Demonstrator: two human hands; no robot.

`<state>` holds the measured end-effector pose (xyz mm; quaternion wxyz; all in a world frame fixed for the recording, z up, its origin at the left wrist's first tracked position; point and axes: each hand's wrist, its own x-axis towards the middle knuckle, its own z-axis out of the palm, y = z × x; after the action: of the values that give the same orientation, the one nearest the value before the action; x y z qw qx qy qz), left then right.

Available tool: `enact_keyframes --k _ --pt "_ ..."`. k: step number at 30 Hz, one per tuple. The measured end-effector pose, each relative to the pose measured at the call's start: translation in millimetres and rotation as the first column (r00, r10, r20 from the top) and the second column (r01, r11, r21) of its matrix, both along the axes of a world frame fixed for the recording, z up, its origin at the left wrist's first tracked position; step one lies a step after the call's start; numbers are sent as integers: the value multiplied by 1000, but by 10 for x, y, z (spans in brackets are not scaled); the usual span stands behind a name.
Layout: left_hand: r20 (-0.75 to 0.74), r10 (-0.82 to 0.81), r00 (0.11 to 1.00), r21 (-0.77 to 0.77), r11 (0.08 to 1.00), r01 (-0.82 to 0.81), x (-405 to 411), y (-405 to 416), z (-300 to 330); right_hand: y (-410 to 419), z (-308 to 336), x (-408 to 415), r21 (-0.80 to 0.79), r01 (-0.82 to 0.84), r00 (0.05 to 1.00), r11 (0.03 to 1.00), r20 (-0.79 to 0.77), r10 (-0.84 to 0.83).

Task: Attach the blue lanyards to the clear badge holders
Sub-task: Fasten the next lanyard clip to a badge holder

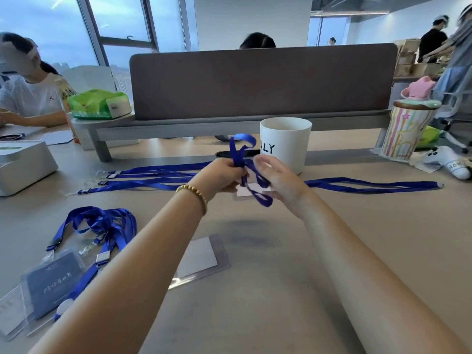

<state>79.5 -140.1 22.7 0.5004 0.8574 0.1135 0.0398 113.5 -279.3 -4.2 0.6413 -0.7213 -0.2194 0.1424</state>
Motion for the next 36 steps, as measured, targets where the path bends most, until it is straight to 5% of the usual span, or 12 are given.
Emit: enact_keyframes --k 2,8,14,19,22,25,29,36 --pt "33 -29 999 -160 987 34 195 -12 123 91 25 167 -85 104 989 991 118 -94" --pt "202 -10 979 -431 897 98 820 -95 525 56 362 822 40 330 906 943 266 -328" --pt "276 68 959 -214 977 -8 1703 -154 808 -118 704 1547 35 434 828 900 379 -413" --pt "371 57 927 240 958 -155 2217 -253 810 -143 687 2059 -300 586 752 753 546 -368" --pt "254 -101 962 441 897 -22 2342 -331 695 -161 637 2214 -533 582 791 614 545 -277" --pt "14 -220 975 611 774 166 2384 -337 637 -170 612 2285 -620 474 866 625 456 -204" --pt "2 -199 980 589 792 160 2293 -281 646 -206 609 2198 -582 454 870 674 451 -197" --pt "231 -71 970 331 943 -10 1509 -6 563 -221 437 1506 -324 614 696 720 653 -299"
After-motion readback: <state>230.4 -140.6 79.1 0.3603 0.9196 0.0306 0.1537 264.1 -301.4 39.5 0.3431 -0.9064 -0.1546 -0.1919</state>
